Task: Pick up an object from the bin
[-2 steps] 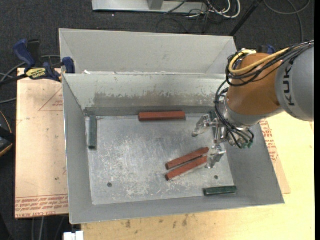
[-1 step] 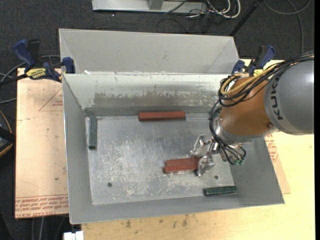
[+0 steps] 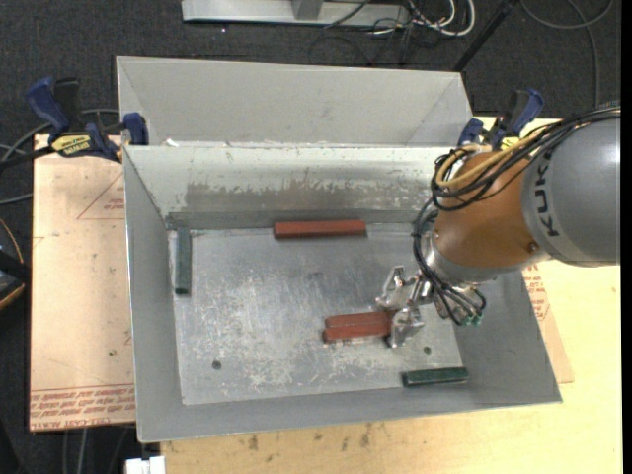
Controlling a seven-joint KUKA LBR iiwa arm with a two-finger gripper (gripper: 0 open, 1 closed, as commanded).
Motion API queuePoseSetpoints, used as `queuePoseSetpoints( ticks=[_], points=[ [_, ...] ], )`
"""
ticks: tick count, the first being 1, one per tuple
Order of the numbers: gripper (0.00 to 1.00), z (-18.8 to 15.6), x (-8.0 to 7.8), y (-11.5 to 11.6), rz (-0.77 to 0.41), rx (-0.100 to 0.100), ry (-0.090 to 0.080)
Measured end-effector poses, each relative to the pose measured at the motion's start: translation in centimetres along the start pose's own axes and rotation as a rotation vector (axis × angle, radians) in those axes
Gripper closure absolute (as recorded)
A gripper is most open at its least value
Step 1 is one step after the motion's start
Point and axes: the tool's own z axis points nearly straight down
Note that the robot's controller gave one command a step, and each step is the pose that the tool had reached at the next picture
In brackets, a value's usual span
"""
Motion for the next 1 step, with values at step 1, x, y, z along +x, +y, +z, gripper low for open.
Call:
queuePoseSetpoints(
  ticks=[1],
  points=[
    [1.0, -19.46, -0.73, 0.78, -0.021, -0.002, 0.014]
  ],
)
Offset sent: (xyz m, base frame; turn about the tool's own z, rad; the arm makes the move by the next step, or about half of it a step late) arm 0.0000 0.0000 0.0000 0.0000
